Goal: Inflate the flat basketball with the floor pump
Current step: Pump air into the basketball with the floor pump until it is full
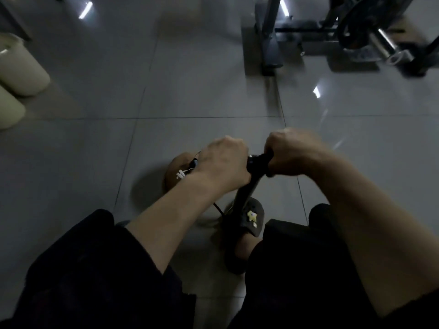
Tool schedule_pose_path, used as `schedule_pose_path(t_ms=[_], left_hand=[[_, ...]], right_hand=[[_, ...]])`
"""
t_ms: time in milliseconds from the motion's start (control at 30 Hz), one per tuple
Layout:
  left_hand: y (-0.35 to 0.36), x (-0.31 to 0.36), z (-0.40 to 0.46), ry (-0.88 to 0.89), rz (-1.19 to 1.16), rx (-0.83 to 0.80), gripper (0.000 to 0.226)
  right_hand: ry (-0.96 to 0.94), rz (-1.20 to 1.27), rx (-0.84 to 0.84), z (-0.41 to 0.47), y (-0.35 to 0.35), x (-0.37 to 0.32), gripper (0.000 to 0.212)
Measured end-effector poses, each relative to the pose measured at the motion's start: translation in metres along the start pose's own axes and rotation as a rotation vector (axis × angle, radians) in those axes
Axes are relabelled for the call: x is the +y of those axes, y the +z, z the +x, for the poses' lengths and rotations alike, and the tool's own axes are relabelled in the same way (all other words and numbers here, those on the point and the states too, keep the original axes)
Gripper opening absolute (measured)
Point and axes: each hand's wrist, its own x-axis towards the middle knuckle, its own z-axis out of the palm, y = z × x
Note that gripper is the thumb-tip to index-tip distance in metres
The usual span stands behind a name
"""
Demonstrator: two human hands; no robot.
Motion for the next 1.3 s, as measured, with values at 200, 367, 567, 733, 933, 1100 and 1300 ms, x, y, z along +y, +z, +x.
schedule_pose_path(t_ms=[200, 367, 567, 733, 933, 1100, 1300], left_hand=[[0.047, -0.001, -0.001, -0.027, 0.052, -0.043, 0.019], [0.111, -0.02, 0.012, -0.019, -0.042, -0.151, 0.019], [0.164, -0.02, 0.035, 0.053, -0.005, -0.18, 0.02], [0.18, -0.018, 0.036, 0.068, -0.02, -0.176, 0.021], [0.16, -0.028, 0.003, 0.054, 0.05, -0.197, 0.018], [0.109, -0.017, -0.023, 0.18, -0.099, 0.091, 0.023], [0.063, 0.0, -0.008, 0.215, -0.146, 0.438, 0.033]], right_hand=[[-0.078, -0.039, -0.167, 0.02, 0.044, -0.008, 0.014], [-0.059, 0.047, -0.212, 0.057, 0.118, 0.001, 0.032], [0.008, 0.117, -0.286, 0.077, 0.164, 0.02, 0.026], [0.032, 0.118, -0.297, 0.075, 0.177, 0.023, 0.016], [-0.006, 0.14, -0.285, 0.055, 0.175, 0.0, 0.03], [0.014, 0.234, -0.197, 0.023, 0.129, 0.002, 0.019], [-0.044, 0.894, -0.168, -0.004, 0.051, 0.019, 0.031]])
